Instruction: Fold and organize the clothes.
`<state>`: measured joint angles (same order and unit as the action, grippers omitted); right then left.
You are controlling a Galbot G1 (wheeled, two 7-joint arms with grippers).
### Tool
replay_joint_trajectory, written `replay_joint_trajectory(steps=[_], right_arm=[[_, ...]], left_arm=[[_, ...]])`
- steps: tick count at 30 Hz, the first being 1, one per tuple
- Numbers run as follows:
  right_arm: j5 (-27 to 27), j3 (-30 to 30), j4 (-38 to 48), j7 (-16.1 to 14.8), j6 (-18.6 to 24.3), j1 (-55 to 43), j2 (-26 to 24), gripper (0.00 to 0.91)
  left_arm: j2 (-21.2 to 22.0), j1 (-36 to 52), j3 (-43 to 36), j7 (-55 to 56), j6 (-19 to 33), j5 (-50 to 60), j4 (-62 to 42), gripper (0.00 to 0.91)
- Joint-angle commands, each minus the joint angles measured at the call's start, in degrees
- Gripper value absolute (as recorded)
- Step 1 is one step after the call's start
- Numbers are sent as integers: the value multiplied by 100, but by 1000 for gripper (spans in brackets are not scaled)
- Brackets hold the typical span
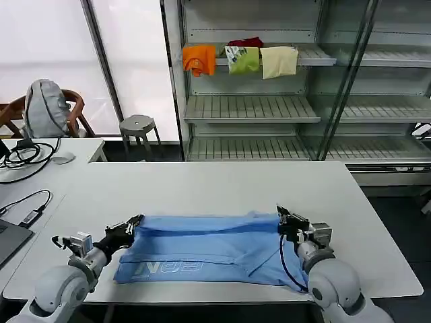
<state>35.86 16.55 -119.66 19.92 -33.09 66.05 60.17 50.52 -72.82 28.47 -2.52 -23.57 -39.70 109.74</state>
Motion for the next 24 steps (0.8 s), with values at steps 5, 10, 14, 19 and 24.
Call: replay_joint_trajectory(steps=[5, 10, 14, 19, 24], right_arm=[[-35, 78, -247, 14, 2, 331, -72, 0], [-60, 85, -188, -2, 2, 316, -44, 0], [-97, 99, -132, -27, 4, 305, -53, 0], [-119, 107, -73, -50, 9, 274, -44, 0], [-117, 119, -9, -86, 11, 276, -73, 0]], left_arm=[[33, -501, 245, -15, 22, 19, 278, 20], [-36, -557, 264, -9, -6, 15, 321, 20], [-82, -676, 279, 0, -28, 18, 431, 20], [-108, -769, 286, 47, -124, 21, 554, 20], [-155, -833, 379, 72, -192, 35, 612, 20]])
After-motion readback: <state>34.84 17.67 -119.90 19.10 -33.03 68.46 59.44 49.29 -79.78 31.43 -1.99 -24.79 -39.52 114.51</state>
